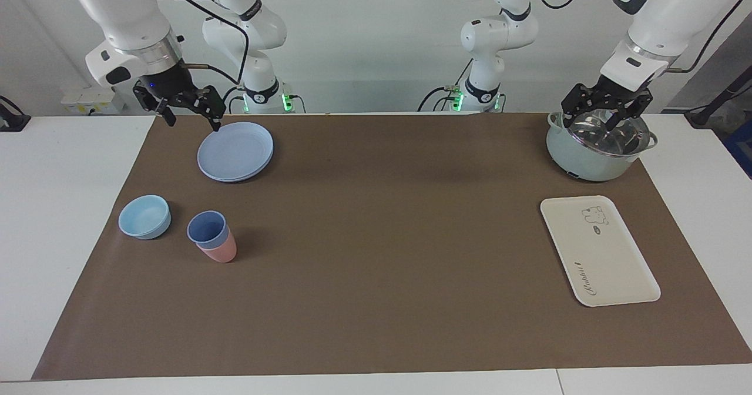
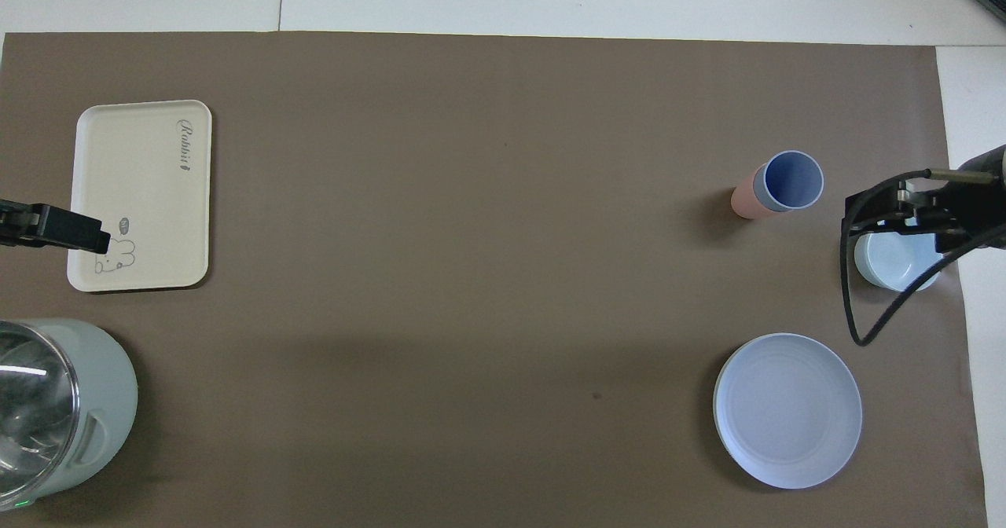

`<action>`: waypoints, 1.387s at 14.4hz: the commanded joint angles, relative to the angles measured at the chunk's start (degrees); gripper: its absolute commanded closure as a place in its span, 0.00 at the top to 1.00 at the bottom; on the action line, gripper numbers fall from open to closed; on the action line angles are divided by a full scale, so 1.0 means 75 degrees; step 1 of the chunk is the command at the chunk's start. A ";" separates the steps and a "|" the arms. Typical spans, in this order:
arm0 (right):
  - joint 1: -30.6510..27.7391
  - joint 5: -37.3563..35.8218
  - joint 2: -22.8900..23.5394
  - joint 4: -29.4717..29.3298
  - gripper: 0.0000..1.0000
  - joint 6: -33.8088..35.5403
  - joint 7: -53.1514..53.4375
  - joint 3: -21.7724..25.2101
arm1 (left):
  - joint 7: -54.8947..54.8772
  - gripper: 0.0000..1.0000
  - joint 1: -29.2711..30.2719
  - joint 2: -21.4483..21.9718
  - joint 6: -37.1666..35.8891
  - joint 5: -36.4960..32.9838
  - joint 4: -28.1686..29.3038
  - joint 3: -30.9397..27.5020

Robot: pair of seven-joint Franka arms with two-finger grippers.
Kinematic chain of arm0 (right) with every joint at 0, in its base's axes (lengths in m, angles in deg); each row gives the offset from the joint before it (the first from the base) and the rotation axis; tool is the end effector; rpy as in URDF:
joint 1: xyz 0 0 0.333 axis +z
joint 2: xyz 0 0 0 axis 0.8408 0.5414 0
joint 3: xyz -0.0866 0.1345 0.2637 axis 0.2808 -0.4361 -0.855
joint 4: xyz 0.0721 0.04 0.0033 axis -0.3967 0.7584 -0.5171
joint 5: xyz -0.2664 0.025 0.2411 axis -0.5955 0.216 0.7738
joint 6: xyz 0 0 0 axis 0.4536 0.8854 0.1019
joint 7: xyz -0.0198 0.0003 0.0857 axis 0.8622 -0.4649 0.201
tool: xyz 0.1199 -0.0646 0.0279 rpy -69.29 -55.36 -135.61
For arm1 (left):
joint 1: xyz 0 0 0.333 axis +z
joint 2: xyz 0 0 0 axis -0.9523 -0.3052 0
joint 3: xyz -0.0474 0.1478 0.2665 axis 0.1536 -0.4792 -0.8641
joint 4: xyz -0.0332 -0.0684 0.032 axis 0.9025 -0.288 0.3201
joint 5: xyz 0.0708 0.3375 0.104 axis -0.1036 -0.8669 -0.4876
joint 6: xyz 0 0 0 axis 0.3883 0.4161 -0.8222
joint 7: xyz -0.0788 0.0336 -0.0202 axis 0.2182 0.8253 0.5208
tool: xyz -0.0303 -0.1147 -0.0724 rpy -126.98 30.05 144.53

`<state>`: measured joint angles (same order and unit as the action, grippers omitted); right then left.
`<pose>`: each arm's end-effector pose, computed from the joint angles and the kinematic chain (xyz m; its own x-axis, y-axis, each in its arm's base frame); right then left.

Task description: Place cup on tray

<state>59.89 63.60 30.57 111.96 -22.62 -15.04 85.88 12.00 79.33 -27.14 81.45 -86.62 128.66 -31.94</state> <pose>0.5068 0.0200 0.5892 0.9847 -0.1656 -0.0552 -0.1648 -0.9862 0.0181 0.5005 -0.0095 0.5809 0.9877 -0.1526 -0.0334 -0.1518 -0.9881 0.0244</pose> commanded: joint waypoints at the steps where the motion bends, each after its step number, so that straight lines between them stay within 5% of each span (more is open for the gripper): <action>1: -0.0260 0.0201 -0.0027 -0.0015 1.00 0.0105 -0.0175 0.0007 | -0.0042 1.00 0.0014 0.0141 -0.0096 0.0080 0.0097 -0.0024; 11: -0.0449 0.0307 0.0101 -0.0260 0.95 -0.0306 0.0606 0.0054 | -0.0042 1.00 0.0026 0.0141 -0.0084 0.0080 0.0097 -0.0024; 16: -0.1022 0.0295 0.1458 -0.1138 0.88 -0.0714 0.1778 0.0066 | -0.0042 1.00 0.0026 0.0141 -0.0096 0.0080 0.0097 -0.0024; 20: -0.1502 0.0893 0.3296 -0.2893 0.88 -0.0751 0.3151 0.0031 | -0.0042 1.00 0.0026 0.0141 -0.0096 0.0080 0.0097 -0.0024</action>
<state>50.69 68.47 46.21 101.03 -29.69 4.36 86.81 12.00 79.33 -27.14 81.42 -86.62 128.67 -31.94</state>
